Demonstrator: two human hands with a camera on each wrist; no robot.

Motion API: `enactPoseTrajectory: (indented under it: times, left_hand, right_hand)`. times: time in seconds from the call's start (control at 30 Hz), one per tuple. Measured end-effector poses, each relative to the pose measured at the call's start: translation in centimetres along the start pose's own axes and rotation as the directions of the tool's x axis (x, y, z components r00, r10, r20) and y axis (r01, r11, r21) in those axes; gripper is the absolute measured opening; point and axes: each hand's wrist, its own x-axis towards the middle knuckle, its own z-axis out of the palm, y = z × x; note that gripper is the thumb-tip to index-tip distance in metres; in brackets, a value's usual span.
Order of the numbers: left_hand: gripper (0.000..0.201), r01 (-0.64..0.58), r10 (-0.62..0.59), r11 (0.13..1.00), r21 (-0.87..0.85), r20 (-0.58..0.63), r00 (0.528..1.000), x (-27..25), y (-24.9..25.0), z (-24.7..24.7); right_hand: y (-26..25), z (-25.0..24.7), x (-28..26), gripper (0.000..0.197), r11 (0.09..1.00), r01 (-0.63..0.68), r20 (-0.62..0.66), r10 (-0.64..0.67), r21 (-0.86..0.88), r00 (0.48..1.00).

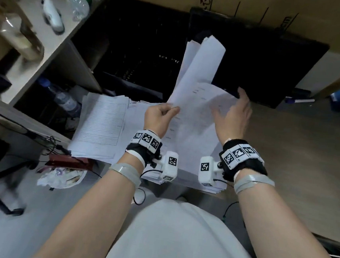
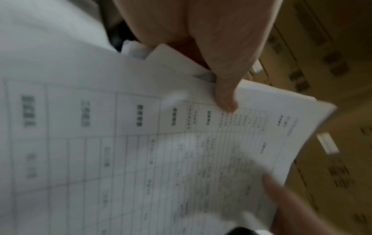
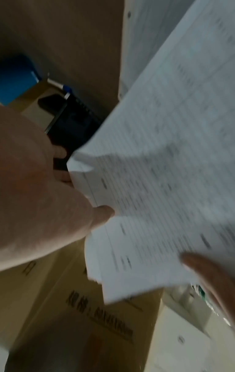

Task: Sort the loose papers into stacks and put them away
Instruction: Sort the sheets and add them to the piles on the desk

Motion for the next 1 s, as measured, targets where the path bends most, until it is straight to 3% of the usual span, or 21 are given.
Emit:
enactPoseTrajectory:
  times: [0.1, 0.17, 0.2, 0.27, 0.33, 0.4, 0.47, 0.57, 0.67, 0.83, 1.0]
  left_hand:
    - [0.026, 0.131, -0.155, 0.971, -0.202, -0.106, 0.982, -0.1, -0.3, -2.3]
    - [0.037, 0.149, -0.192, 0.961, -0.233, -0.176, 0.965, -0.3, -0.3, -4.2]
    - [0.038, 0.155, -0.203, 0.961, -0.228, -0.204, 0.958, -0.5, -0.3, -5.1]
    - [0.028, 0.179, -0.230, 0.961, -0.209, -0.248, 0.941, -0.8, -0.7, -7.0]
    - [0.040, 0.168, -0.210, 0.973, -0.156, -0.312, 0.926, -1.0, -1.7, -9.0]
    - [0.032, 0.178, -0.187, 0.982, -0.059, -0.375, 0.908, -0.8, -3.2, -11.3]
    - [0.014, 0.184, -0.166, 0.983, 0.001, -0.428, 0.889, -0.6, -4.4, -13.3]
    - [0.024, 0.185, -0.126, 0.981, 0.066, -0.515, 0.848, -0.2, -5.7, -16.4]
    - [0.030, 0.154, -0.025, 0.969, 0.193, -0.543, 0.839, 0.3, -7.0, -20.2]
    - [0.036, 0.125, 0.134, 0.882, 0.455, -0.496, 0.858, 1.8, -8.6, -25.7]
    - [0.044, 0.125, 0.090, 0.886, 0.446, -0.430, 0.898, 4.0, -11.5, -28.9]
  right_hand:
    - [1.0, 1.9, -0.7, 0.099, 0.954, -0.288, 0.090, 0.281, 0.086, 0.956]
    - [0.5, 3.4, -1.5, 0.091, 0.831, -0.518, 0.333, 0.438, 0.205, 0.835]
    - [0.2, 4.2, -1.9, 0.075, 0.798, -0.561, 0.453, 0.426, 0.221, 0.783]
    - [-0.3, 6.0, -2.7, 0.038, 0.835, -0.502, 0.557, 0.311, 0.227, 0.770]
    - [-1.0, 7.9, -3.4, 0.019, 0.865, -0.441, 0.589, 0.232, 0.239, 0.774]
    - [-1.7, 10.0, -4.0, 0.008, 0.872, -0.428, 0.661, 0.179, 0.236, 0.729]
    - [-2.2, 12.3, -4.2, 0.013, 0.899, -0.396, 0.699, 0.162, 0.186, 0.696]
    - [-3.0, 15.7, -4.4, 0.033, 0.946, -0.321, 0.689, 0.205, 0.042, 0.695]
    - [-4.3, 19.1, -5.1, 0.032, 0.951, -0.303, 0.668, 0.265, -0.062, 0.695]
    - [-7.0, 24.9, -7.1, 0.029, 0.928, -0.338, 0.634, 0.357, -0.157, 0.686]
    - [-9.5, 30.6, -8.4, 0.035, 0.909, -0.356, 0.642, 0.409, -0.219, 0.649]
